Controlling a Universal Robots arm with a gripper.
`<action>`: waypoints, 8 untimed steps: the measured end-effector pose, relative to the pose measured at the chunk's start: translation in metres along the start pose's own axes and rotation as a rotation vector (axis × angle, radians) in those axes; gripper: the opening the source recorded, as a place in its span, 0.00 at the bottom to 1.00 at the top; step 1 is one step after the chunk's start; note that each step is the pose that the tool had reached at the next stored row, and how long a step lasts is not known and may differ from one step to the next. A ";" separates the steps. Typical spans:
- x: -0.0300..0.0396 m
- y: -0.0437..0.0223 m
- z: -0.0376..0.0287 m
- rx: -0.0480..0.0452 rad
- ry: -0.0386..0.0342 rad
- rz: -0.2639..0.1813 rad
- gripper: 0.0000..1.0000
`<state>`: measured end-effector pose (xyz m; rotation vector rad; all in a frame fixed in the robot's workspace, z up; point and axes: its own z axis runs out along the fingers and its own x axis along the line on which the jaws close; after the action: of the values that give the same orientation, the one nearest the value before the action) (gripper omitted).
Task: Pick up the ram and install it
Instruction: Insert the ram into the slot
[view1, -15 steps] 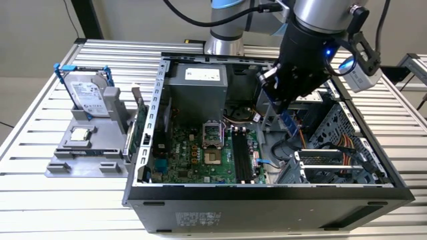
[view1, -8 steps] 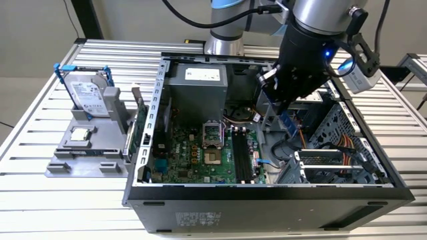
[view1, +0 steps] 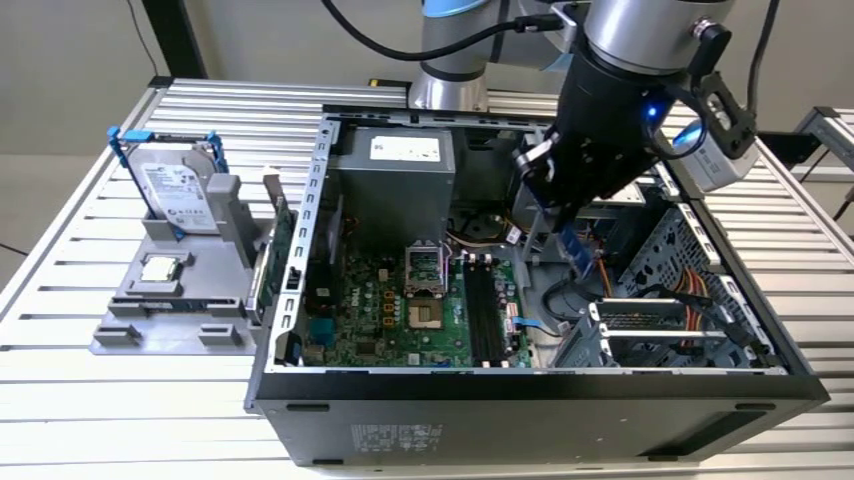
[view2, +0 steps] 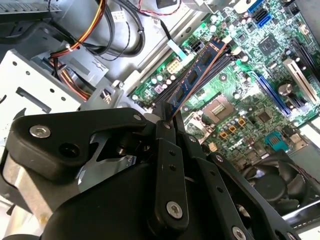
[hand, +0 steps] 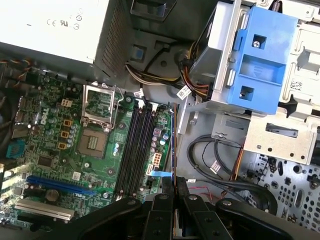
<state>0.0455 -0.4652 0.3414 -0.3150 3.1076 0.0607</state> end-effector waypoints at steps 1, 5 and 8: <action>0.0000 0.0000 0.0004 0.0001 -0.0001 0.003 0.00; 0.0001 -0.0001 0.0022 0.0004 -0.0006 0.017 0.00; 0.0001 -0.0001 0.0037 0.0007 -0.0009 0.025 0.00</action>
<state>0.0455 -0.4652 0.3378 -0.2758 3.1108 0.0601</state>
